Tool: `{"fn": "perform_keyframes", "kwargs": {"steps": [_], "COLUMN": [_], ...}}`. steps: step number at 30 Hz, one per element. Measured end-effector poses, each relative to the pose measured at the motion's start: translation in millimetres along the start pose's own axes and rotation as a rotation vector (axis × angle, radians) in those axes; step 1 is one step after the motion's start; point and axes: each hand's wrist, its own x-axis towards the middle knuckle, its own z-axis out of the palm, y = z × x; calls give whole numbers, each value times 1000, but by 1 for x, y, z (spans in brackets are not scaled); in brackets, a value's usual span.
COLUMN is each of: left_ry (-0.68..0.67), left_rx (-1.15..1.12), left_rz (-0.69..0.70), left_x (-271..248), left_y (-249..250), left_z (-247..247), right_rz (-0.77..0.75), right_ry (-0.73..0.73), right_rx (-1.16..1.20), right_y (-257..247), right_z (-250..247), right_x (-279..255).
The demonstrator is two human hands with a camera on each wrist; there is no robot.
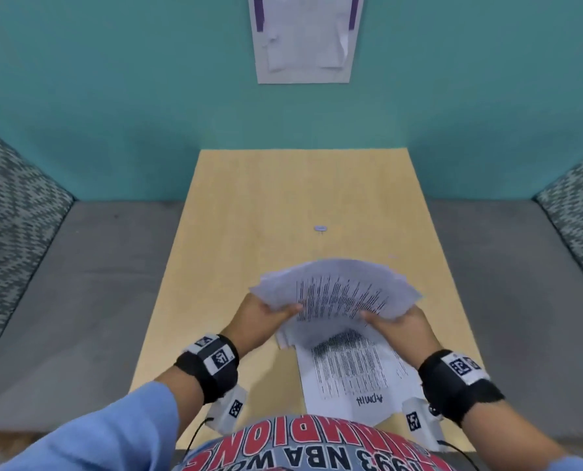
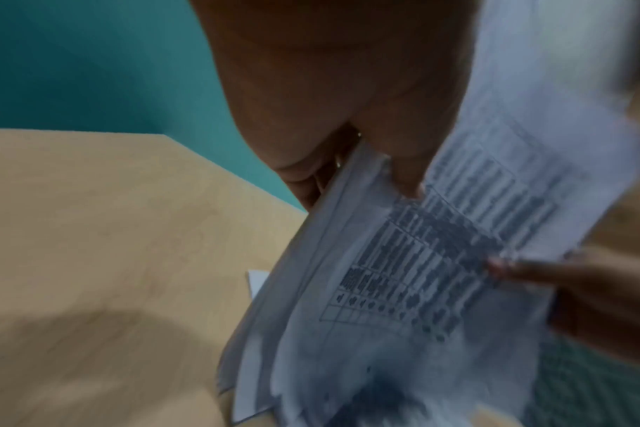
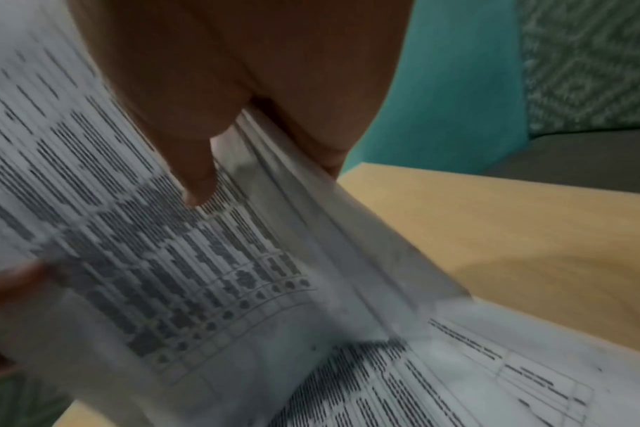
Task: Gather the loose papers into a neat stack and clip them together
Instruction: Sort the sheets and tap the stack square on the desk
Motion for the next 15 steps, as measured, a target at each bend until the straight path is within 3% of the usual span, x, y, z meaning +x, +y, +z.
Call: {"fn": "perform_keyframes", "kwargs": {"steps": [4, 7, 10, 13, 15], "left_ry": [94, 127, 38, -94, -71], "left_rx": [-62, -114, -111, 70, 70], "left_rz": [23, 73, 26, -21, -27], "left_x": [8, 16, 22, 25, 25], "left_y": [4, 21, 25, 17, 14], "left_z": [3, 2, -5, -9, -10], "right_rz": [-72, -129, -158, -147, -129], "right_ry": [41, 109, 97, 41, 54], "right_rx": [31, 232, 181, 154, 156], "right_y": [-15, -22, -18, -1, 2], "right_z": [-7, -17, -14, -7, -4], "right_x": [6, 6, 3, 5, 7]}}
